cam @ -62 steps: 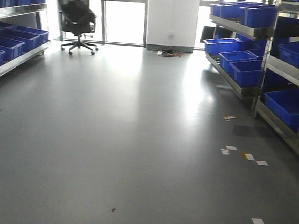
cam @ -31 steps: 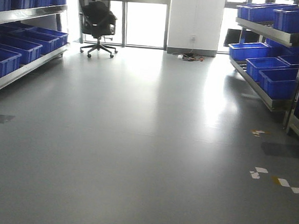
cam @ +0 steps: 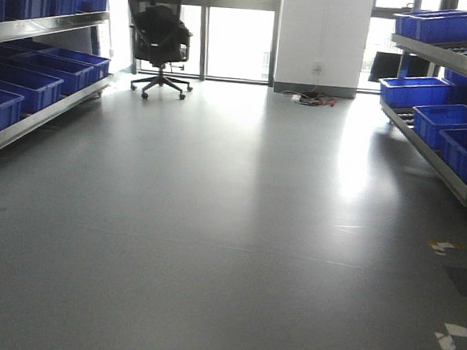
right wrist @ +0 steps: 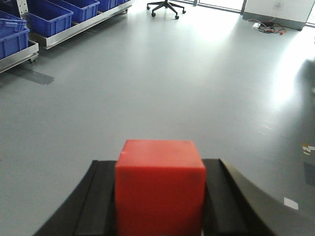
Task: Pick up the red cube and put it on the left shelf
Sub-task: 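Drive the base to the shelf rack holding the red cube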
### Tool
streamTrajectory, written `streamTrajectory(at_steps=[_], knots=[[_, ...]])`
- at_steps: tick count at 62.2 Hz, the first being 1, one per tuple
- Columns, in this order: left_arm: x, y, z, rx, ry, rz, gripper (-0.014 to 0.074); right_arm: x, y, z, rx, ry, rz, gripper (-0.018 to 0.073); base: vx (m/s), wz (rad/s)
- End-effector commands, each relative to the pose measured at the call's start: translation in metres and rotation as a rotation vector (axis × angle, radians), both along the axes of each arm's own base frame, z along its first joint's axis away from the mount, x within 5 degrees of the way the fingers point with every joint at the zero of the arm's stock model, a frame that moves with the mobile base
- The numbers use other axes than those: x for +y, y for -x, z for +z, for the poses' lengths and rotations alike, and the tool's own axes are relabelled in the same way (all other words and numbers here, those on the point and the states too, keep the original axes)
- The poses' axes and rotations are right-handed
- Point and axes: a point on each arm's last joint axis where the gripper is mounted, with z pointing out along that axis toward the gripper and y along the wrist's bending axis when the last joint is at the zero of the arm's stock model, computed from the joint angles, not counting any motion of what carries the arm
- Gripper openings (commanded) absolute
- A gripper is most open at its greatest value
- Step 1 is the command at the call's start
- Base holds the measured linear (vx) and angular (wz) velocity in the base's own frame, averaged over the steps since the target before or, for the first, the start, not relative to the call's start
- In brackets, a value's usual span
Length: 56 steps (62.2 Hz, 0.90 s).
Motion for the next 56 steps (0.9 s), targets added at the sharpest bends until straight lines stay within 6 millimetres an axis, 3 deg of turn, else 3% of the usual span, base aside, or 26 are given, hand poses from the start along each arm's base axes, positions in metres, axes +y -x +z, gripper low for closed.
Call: streamTrajectory(at_steps=[1,23,56], knots=[[0.0006,0.0002,0.0007,-0.076,0.014,0.005,0.0102,0.0011,-0.0008,0.0153,-0.098,-0.001,0.014,0.0123,0.66,0.13],[0.0006,0.0002,0.0007,-0.076,0.014,0.005,0.0101,0.0011,-0.0008,0.0153,-0.098,-0.001,0.014,0.0123,0.68,0.26],[0.0006,0.0002,0.0007,-0.076,0.014,0.005,0.0102,0.0011,-0.0008,0.0153,-0.098,-0.001,0.014,0.0123,0.68,0.57]])
